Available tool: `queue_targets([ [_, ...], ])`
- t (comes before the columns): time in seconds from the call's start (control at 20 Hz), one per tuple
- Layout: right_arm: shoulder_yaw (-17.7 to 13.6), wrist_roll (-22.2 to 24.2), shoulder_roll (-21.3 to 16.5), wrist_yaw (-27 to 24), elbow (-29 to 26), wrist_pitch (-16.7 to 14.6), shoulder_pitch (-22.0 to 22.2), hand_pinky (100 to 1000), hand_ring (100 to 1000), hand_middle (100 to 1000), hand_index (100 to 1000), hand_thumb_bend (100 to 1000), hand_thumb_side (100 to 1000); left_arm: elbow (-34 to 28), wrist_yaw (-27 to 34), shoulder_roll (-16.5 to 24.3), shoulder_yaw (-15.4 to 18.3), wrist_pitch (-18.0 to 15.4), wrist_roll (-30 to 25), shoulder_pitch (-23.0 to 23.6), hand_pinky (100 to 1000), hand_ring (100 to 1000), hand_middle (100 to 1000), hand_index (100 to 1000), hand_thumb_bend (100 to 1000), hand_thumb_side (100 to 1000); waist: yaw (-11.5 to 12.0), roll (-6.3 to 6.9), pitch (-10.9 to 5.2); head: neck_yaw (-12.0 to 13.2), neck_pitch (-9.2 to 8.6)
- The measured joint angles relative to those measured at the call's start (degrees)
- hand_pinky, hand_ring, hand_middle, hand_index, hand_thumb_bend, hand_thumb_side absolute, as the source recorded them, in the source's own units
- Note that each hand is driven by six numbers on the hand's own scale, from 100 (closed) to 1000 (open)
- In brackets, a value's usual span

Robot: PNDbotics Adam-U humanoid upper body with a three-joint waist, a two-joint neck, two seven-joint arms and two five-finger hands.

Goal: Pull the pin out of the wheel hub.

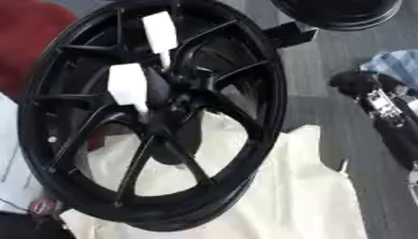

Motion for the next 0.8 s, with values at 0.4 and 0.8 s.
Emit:
queue_targets([
  [0.4,-0.16,-0.2,0.53,-0.43,0.0,-0.21,-0.04,955,896,699,746,100,726,1.02,-3.66,-4.08,1.05,1.58,6.7,9.07,821,671,544,668,100,177,-0.27,-0.43,-0.08,0.53,-0.02],
  [0.8,-0.33,-0.42,0.72,-0.6,0.0,0.02,-0.31,954,895,697,745,100,725,-2.47,-3.87,-7.46,1.22,1.8,0.59,13.81,923,838,793,913,100,911,-0.03,-0.53,-0.07,0.59,-0.05],
])
